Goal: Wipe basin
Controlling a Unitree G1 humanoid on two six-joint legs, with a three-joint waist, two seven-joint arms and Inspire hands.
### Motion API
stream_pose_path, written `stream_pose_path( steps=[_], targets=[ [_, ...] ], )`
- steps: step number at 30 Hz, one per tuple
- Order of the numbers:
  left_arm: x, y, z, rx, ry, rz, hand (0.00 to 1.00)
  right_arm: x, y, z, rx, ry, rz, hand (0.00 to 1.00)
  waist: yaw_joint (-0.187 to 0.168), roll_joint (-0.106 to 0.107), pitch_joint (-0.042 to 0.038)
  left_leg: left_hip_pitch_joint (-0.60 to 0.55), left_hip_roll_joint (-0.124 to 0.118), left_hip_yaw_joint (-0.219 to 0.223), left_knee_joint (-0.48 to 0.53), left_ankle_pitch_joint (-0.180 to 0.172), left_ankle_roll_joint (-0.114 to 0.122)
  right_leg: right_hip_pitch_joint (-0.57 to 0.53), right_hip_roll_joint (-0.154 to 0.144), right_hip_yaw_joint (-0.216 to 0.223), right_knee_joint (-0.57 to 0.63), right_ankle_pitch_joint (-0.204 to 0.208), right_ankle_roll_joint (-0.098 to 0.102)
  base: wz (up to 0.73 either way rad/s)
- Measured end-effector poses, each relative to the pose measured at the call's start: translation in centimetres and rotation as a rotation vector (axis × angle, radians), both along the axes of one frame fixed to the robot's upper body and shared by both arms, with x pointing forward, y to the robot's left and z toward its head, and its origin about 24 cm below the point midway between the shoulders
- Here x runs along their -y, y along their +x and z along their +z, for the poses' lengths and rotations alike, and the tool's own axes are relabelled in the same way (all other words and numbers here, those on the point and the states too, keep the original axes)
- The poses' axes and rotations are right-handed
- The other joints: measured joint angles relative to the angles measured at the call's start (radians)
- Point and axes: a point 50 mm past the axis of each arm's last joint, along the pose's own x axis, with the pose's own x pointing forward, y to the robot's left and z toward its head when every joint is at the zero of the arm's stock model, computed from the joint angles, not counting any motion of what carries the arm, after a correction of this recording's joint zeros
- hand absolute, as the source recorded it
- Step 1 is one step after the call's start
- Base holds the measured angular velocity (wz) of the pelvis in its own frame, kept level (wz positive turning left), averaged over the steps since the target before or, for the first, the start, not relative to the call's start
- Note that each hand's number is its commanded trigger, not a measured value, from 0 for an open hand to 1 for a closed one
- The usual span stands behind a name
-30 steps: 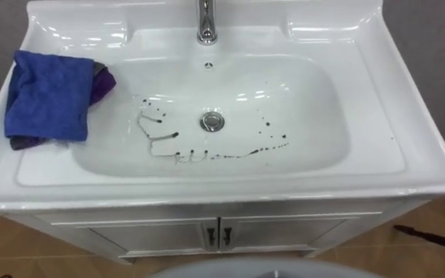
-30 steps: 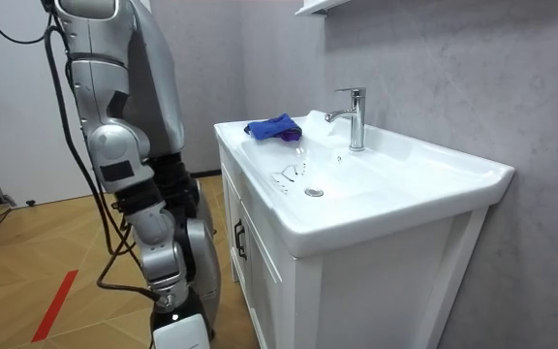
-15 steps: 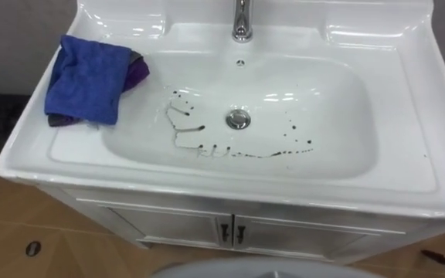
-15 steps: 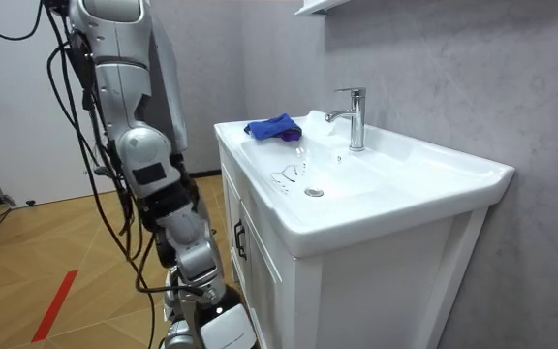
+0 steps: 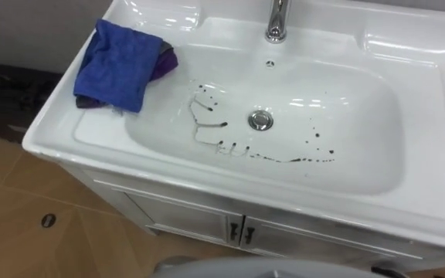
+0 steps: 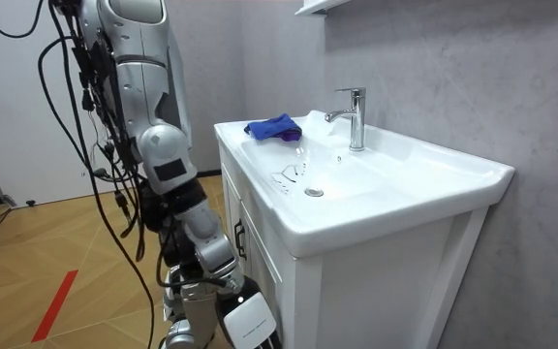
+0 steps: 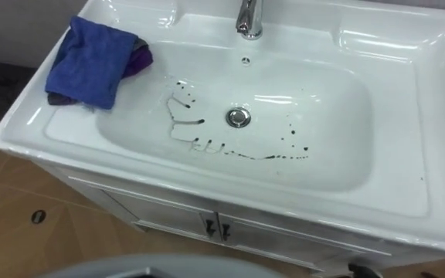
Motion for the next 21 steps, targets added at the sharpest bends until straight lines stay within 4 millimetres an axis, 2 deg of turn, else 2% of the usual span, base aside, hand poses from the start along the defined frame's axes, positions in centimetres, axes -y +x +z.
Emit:
stream_pose_path(
  steps=[5,7,16,21],
  targets=[
    [-1.3,1.5,2.1,0.094,0.12,0.022,0.0,0.0,-0.3,0.0,0.005,0.012,-0.015,0.0,0.031,0.008,-0.0022,0.002,0.0,-0.003,-0.003,0.0,0.0,-0.014,0.001,0.015,0.007,0.0,0.0,-0.06],
    [-1.6,2.4,3.0,0.142,0.168,0.017,0.0,0.0,-0.4,0.0,0.004,0.017,-0.015,0.0,0.04,0.01,0.0004,0.002,0.0,-0.007,-0.004,0.0,0.001,-0.017,0.001,0.015,0.014,0.0,0.0,-0.03],
    [-2.4,6.3,7.9,0.389,0.365,-0.036,0.0,0.0,-0.5,0.0,0.022,0.025,-0.01,0.0,0.035,0.013,0.0012,0.0,-0.001,-0.022,-0.001,0.0,0.001,-0.019,0.001,0.005,0.015,0.0,-0.001,0.0],
    [-2.5,7.7,9.6,0.468,0.415,-0.053,0.0,0.0,-0.6,0.1,0.042,0.022,0.002,0.0,0.026,0.014,0.0012,-0.007,-0.001,-0.019,-0.002,0.0,0.001,-0.03,0.002,0.009,0.015,-0.001,-0.001,-0.01]
  ],
)
